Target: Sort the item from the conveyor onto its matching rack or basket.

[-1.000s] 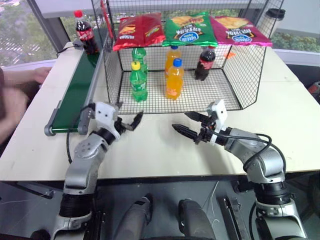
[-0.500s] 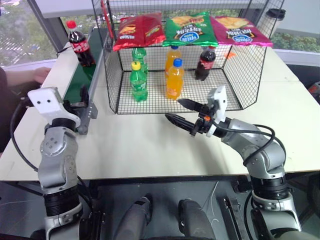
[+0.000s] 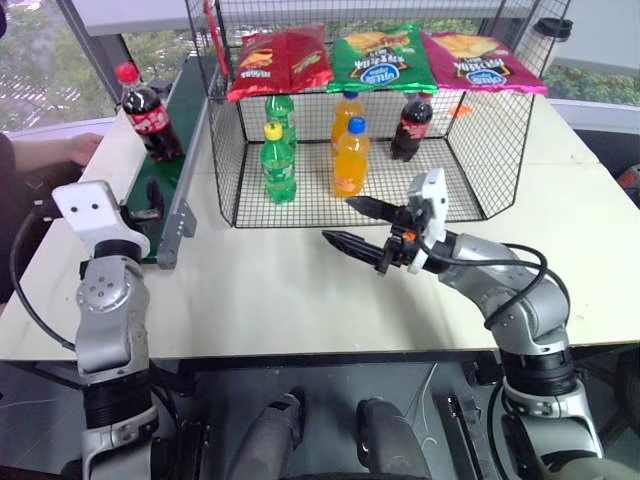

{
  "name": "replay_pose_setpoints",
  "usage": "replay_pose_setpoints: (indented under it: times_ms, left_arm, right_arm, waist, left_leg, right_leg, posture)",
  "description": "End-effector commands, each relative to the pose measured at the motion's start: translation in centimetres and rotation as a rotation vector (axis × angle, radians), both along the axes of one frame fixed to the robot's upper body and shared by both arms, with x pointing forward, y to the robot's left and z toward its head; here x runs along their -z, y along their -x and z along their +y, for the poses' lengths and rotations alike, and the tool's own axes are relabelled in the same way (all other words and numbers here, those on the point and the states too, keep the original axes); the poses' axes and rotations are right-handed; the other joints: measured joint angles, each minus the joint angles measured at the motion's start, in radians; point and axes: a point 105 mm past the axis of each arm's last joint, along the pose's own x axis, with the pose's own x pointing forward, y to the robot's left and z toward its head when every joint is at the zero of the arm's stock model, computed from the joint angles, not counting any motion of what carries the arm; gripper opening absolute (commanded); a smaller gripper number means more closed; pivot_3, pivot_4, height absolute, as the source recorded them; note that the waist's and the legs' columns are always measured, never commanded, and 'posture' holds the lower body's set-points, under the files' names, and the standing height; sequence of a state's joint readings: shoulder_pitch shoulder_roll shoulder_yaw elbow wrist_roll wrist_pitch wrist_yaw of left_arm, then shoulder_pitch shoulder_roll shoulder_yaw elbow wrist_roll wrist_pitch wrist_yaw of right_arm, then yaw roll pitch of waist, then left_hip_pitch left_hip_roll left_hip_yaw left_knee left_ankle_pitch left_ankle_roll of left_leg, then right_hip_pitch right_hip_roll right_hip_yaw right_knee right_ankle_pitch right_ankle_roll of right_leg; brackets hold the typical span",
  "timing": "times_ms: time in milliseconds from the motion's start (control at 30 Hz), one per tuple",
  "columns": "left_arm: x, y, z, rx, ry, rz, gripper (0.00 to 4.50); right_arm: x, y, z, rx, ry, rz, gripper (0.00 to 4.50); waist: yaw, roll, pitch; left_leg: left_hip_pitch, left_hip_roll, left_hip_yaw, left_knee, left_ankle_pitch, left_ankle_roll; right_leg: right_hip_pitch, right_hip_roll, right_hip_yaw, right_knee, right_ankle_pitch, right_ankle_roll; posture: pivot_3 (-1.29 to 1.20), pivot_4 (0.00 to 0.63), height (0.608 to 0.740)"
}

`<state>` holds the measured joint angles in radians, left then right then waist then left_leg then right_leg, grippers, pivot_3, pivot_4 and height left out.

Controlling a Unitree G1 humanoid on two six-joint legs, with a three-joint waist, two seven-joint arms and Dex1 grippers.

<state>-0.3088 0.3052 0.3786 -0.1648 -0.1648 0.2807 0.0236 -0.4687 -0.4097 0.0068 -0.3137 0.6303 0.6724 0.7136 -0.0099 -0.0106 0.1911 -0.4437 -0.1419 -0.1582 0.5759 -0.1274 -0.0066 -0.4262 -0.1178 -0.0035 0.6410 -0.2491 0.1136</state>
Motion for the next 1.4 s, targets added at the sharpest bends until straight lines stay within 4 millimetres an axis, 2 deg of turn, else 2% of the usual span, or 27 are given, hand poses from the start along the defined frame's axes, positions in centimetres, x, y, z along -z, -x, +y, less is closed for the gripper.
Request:
replay_pose_setpoints:
  times_ms: [33, 400, 667, 833, 867, 900, 933, 967, 1100, 1267, 1333, 1400]
  left_arm:
    - [-0.5, 0.1, 0.2, -0.015, -0.033, -0.015, 4.50]
    - [1.5, -0.3, 0.4, -0.025, -0.042, 0.060, 4.50]
    - [1.9, -0.4, 0.4, -0.026, -0.035, 0.072, 4.50]
    - [2.4, -0.7, -0.4, 0.035, -0.021, 0.078, 4.50]
    - [2.4, -0.6, -0.5, 0.037, -0.016, 0.074, 3.95]
    - [2.3, -0.5, -0.4, 0.036, -0.009, 0.065, 3.72]
    - [2.2, -0.4, -0.4, 0.040, 0.001, 0.053, 3.26]
    - [1.8, -0.3, -0.4, 0.043, 0.008, 0.032, 3.01]
    - [0.2, -0.2, 0.0, 0.038, 0.029, -0.031, 3.00]
    - [-2.5, -1.3, -0.2, 0.086, -0.012, -0.075, 3.00]
    - [-3.3, -1.9, -1.2, 0.165, -0.027, -0.082, 3.00]
    - [-3.3, -2.5, -3.3, 0.310, -0.067, -0.052, 3.00]
  right_arm:
    - [-1.4, 0.6, 0.3, -0.019, -0.013, -0.064, 4.44]
    - [-1.3, 0.4, 0.0, -0.002, -0.002, -0.060, 4.44]
    - [-1.2, 0.5, -0.2, 0.006, 0.002, -0.057, 4.44]
    - [-1.0, 0.5, -0.4, 0.020, 0.008, -0.052, 4.44]
    - [-1.0, 0.5, -0.5, 0.023, 0.009, -0.050, 4.50]
    - [-0.9, 0.5, -0.5, 0.026, 0.009, -0.049, 4.50]
    - [-0.9, 0.5, -0.6, 0.028, 0.010, -0.049, 4.50]
    - [-0.9, 0.5, -0.6, 0.030, 0.011, -0.048, 4.50]
    - [-0.9, 0.6, -0.7, 0.031, 0.015, -0.048, 4.50]
    - [-1.4, 0.7, -0.7, 0.027, 0.012, -0.062, 4.50]
    - [-1.9, 0.7, -0.8, 0.026, 0.008, -0.072, 4.50]
    - [-2.4, 0.7, -0.8, 0.027, 0.004, -0.085, 4.50]
  waist:
    - [0.000, 0.000, 0.000]
    - [0.000, 0.000, 0.000]
    - [0.000, 0.000, 0.000]
    - [0.000, 0.000, 0.000]
    - [0.001, 0.000, 0.000]
    - [0.001, 0.000, 0.000]
    - [0.002, 0.000, 0.000]
    - [0.002, 0.000, 0.000]
    - [0.001, 0.000, 0.000]
    - [0.001, -0.003, 0.001]
    - [0.001, -0.003, 0.001]
    - [0.000, -0.003, 0.001]
  left_leg:
    - [0.000, 0.000, 0.000, 0.000, 0.000, 0.000]
    - [0.000, 0.000, 0.000, 0.000, 0.000, 0.000]
    - [0.000, 0.000, 0.000, 0.000, 0.000, 0.000]
    - [0.000, 0.000, 0.000, 0.000, 0.000, 0.000]
    - [0.000, 0.000, 0.000, 0.000, 0.000, 0.000]
    - [0.000, 0.000, 0.000, 0.000, 0.000, 0.000]
    - [0.000, 0.000, 0.000, 0.000, 0.000, 0.000]
    - [0.000, 0.000, 0.000, 0.000, 0.000, 0.000]
    - [0.000, 0.000, 0.000, 0.000, 0.000, 0.000]
    - [0.000, 0.000, -0.001, 0.000, 0.000, 0.000]
    - [-0.001, 0.000, -0.001, 0.000, 0.000, 0.000]
    - [-0.001, 0.000, -0.001, 0.000, 0.000, 0.000]
  right_leg:
    - [0.000, 0.000, 0.000, 0.000, 0.000, 0.000]
    - [0.000, 0.000, 0.000, 0.000, 0.000, 0.000]
    - [0.000, 0.000, 0.000, 0.000, 0.000, 0.000]
    - [0.000, 0.000, 0.000, 0.000, 0.000, 0.000]
    - [0.000, 0.000, 0.000, 0.000, 0.000, 0.000]
    - [0.000, 0.000, 0.000, 0.000, 0.000, 0.000]
    - [0.000, 0.000, 0.000, 0.000, 0.000, 0.000]
    - [0.000, 0.000, 0.000, 0.000, 0.000, 0.000]
    - [0.000, 0.000, 0.000, 0.000, -0.001, -0.001]
    - [0.000, 0.000, -0.001, 0.000, 0.000, 0.000]
    - [0.000, 0.000, -0.001, 0.000, 0.000, 0.000]
    - [0.000, 0.000, -0.001, -0.001, 0.001, 0.000]
  posture:
    - [0.00, 0.150, 0.738]
    - [0.00, 0.150, 0.738]
    - [0.00, 0.150, 0.738]
    - [0.00, 0.150, 0.738]
    - [0.00, 0.150, 0.738]
    - [0.00, 0.150, 0.738]
    - [0.00, 0.150, 0.738]
    - [0.00, 0.150, 0.738]
    - [0.00, 0.150, 0.738]
    - [0.00, 0.150, 0.738]
    - [0.00, 0.150, 0.738]
    - [0.00, 0.150, 0.738]
